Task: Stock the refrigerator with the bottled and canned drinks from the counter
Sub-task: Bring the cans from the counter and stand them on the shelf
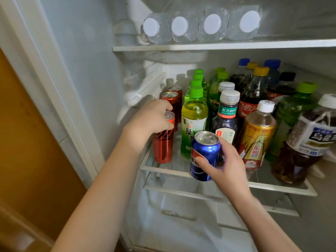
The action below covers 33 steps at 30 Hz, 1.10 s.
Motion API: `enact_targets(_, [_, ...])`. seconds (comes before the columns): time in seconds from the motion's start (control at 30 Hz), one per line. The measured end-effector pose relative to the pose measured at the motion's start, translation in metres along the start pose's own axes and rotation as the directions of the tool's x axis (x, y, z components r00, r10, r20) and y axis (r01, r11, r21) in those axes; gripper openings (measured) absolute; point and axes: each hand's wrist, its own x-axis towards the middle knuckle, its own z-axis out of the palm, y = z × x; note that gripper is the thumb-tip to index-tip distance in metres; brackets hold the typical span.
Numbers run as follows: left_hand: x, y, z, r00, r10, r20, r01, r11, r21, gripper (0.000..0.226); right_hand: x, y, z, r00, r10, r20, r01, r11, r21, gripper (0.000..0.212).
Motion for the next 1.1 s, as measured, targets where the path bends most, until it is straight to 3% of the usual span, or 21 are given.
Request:
enact_targets(0.1, [0.018,-0.001,0.009,0.998,-0.018,-0.062,0.016,1.000,-0.022,0.059,-0.001,0.000,0.000,1.000,0.001,-0.001,-0.001,1.000,0.000,0.061])
enact_targets(0.2, [0.031,-0.005,0.017,0.989,-0.063,-0.131,0.042,0.987,-0.154,0.051,-0.001,0.001,0.000,1.000,-0.005,0.001,0.005,1.000,-0.023,0.063])
enact_targets(0.47, [0.042,-0.017,0.040,0.935,-0.046,-0.351,-0.068,0.950,-0.304,0.033,-0.002,0.000,0.001,1.000,-0.014,-0.016,0.014,1.000,-0.025,0.061])
enact_targets(0.57, [0.046,-0.018,0.043,0.923,-0.017,-0.384,-0.073,0.973,-0.218,0.036,-0.001,0.000,0.002,1.000,-0.013,-0.021,0.012,1.000,-0.027,0.061])
enact_targets(0.63, [0.044,-0.020,0.048,0.905,-0.025,-0.424,-0.096,0.960,-0.261,0.049,-0.001,0.000,0.002,1.000,-0.013,-0.024,0.012,0.999,-0.032,0.062])
enact_targets(0.73, [0.032,-0.022,0.065,0.898,-0.121,-0.423,-0.118,0.860,-0.497,0.071,-0.001,0.000,0.003,1.000,-0.017,-0.023,0.017,0.999,-0.040,0.062])
enact_targets(0.87, [0.023,-0.032,0.100,0.898,-0.249,-0.362,-0.059,0.748,-0.661,0.068,-0.001,0.000,0.003,0.999,-0.023,-0.032,0.021,0.999,-0.047,0.065])
enact_targets(0.93, [0.022,-0.038,0.113,0.912,-0.267,-0.313,-0.032,0.713,-0.701,0.063,-0.001,0.000,0.004,0.999,-0.026,-0.040,0.024,0.998,-0.052,0.066])
enact_targets(1.1, [0.022,-0.042,0.124,0.890,-0.253,-0.380,-0.089,0.721,-0.687,0.053,-0.001,0.000,0.005,0.998,-0.022,-0.052,0.019,0.998,-0.061,0.064])
